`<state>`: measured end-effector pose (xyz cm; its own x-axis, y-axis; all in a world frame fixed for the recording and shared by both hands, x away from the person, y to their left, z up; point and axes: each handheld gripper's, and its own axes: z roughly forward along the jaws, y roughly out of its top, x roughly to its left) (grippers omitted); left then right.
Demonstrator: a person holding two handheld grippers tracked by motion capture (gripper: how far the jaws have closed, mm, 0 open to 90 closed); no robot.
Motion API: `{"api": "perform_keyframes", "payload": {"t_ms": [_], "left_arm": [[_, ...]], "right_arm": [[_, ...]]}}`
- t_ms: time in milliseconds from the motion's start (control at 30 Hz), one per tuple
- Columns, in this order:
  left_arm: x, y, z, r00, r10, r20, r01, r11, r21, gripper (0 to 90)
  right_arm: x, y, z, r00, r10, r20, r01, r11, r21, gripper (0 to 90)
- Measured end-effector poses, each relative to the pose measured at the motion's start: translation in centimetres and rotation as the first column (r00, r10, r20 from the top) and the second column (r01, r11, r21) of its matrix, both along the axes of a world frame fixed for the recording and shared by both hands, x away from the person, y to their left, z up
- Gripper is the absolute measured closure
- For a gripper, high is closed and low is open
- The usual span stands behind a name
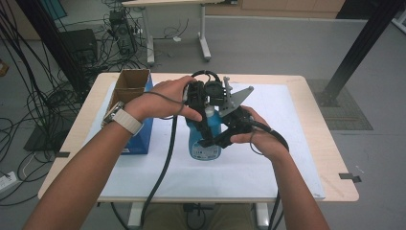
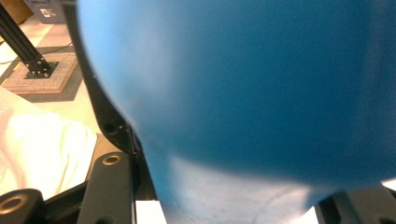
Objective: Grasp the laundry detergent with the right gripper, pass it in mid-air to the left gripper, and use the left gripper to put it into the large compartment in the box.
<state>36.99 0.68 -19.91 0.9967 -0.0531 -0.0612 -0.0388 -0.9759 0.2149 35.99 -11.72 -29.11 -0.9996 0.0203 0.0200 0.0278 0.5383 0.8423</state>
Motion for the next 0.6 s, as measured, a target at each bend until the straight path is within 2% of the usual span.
{"api": "perform_keyframes", "payload": {"t_ms": [600], "left_arm": [[-0.31, 0.07, 0.24, 0.9999, 0.007, 0.008, -0.007, 1.0, -0.004, 40.2]], "right_arm": [[-0.15, 0.03, 0.31, 0.9999, 0.003, 0.011, -0.003, 1.0, -0.007, 43.5]]}}
